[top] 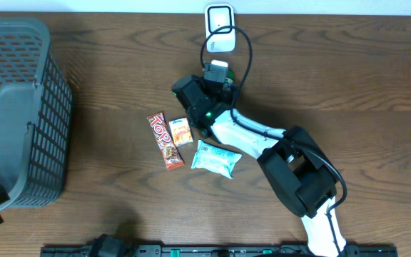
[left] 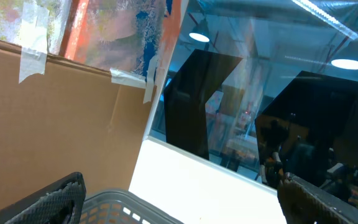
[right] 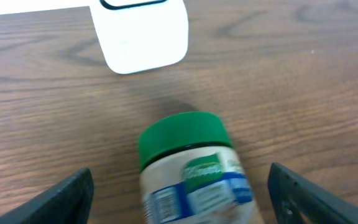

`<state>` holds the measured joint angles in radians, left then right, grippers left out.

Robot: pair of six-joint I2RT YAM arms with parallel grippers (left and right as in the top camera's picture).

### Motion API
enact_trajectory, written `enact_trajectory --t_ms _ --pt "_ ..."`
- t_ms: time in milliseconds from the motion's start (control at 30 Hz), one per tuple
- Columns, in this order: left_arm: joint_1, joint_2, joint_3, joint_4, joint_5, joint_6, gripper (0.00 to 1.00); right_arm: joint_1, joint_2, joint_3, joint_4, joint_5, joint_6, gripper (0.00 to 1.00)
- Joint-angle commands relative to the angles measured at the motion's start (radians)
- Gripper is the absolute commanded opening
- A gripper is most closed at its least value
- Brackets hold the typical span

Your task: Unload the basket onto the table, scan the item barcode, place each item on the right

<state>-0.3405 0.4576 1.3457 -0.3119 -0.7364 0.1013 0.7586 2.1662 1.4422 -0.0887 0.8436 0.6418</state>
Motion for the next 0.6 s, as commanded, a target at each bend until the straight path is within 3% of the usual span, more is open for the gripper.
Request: enact_trajectory --t_ms 0,67,233,567 --pt "0.002 -0.008 -0.005 0.001 -0.009 -0.008 0.98 0.038 -0.036 0.0 0.006 0.073 -0.048 0.78" --pt "0.002 -0.008 -0.005 0.001 -0.009 -0.008 0.98 0.056 -0.036 0.0 0.007 0.072 -0.074 0.8" --pt "0.002 -0.008 -0.005 0.001 -0.009 -0.008 0.98 0.075 -0.048 0.0 -0.006 0.012 -0.083 0.97" --pt "0.002 -0.008 -0.005 0.001 -0.009 -0.008 0.98 -0.038 -0.038 0.0 -0.075 -0.158 -0.043 0.88"
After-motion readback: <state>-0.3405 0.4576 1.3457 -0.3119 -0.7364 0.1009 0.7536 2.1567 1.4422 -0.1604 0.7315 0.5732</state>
